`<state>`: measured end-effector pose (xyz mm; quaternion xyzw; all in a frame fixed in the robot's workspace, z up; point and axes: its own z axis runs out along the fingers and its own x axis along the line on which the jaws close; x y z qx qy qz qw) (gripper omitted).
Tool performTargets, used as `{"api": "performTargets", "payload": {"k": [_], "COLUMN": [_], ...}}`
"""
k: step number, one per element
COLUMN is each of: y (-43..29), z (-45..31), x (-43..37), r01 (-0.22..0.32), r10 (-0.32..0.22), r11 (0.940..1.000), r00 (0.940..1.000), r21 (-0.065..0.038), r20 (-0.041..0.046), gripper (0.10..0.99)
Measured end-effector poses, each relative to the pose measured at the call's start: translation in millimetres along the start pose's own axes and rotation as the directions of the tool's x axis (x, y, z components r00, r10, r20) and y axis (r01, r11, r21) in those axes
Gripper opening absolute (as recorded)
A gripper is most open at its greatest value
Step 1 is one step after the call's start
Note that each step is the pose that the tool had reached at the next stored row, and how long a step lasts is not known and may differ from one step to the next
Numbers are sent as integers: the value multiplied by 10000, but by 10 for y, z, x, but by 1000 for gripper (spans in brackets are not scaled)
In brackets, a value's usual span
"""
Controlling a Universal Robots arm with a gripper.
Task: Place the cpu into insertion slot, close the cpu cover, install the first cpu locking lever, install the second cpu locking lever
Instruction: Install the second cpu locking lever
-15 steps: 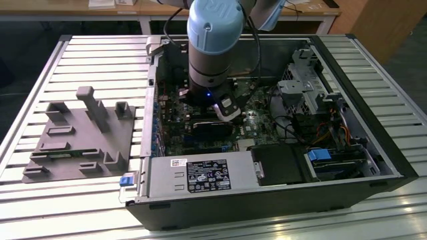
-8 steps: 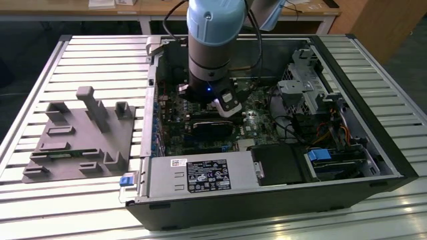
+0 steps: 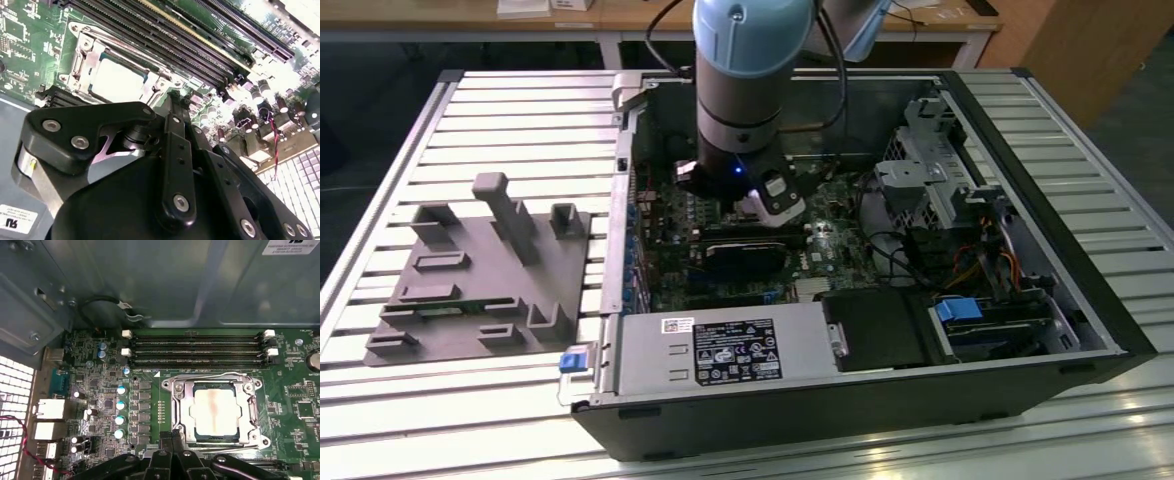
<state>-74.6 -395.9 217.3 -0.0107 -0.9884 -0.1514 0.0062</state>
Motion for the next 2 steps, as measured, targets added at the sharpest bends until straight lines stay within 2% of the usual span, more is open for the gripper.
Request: {"api": "performTargets", "payload": {"k": [2], "y": [4], "z": [-12], "x": [0], "r01": [0], "r10": [0], "r11": [10000], "r00": [10000], "r21": [0], "r20": [0], "gripper": [106]}}
